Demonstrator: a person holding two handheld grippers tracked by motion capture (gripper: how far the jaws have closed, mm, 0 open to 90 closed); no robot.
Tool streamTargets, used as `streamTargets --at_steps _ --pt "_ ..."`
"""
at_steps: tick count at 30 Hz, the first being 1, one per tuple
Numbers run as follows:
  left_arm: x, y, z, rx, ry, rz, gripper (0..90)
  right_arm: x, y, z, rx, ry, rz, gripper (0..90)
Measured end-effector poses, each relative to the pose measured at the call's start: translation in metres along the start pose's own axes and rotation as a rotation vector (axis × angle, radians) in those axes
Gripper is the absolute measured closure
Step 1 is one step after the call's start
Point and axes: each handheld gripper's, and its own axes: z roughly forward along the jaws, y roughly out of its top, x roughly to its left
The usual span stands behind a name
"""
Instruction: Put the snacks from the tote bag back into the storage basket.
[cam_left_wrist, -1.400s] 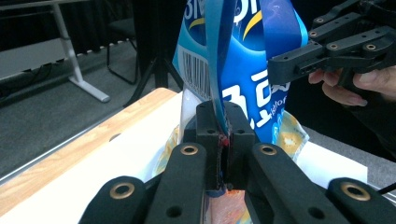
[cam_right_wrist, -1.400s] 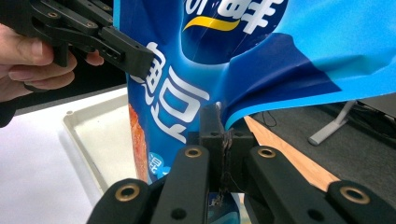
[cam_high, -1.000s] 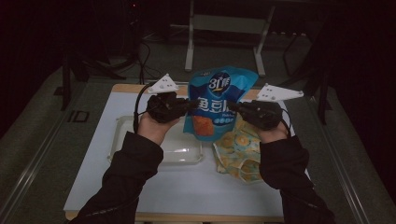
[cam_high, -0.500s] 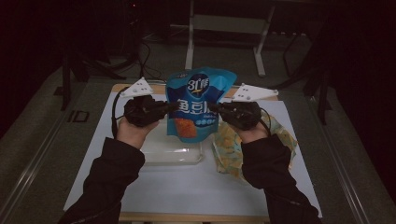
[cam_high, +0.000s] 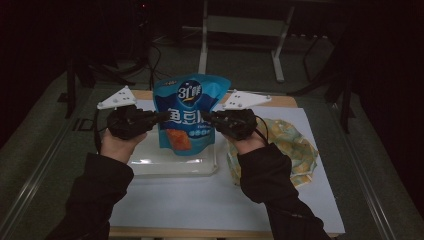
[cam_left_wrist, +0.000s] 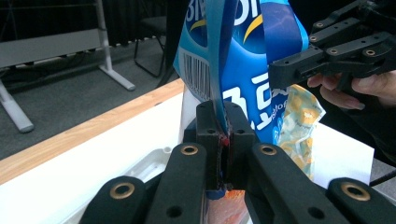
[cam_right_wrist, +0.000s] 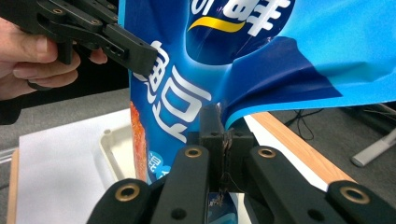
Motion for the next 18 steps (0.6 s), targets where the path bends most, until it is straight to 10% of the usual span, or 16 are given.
streamTargets --at_steps 18 --pt "0.011 -0.021 -0.001 -0.017 -0.009 -0.024 88.5 0.01 -0.006 0.017 0.013 -0.011 -0.008 89.1"
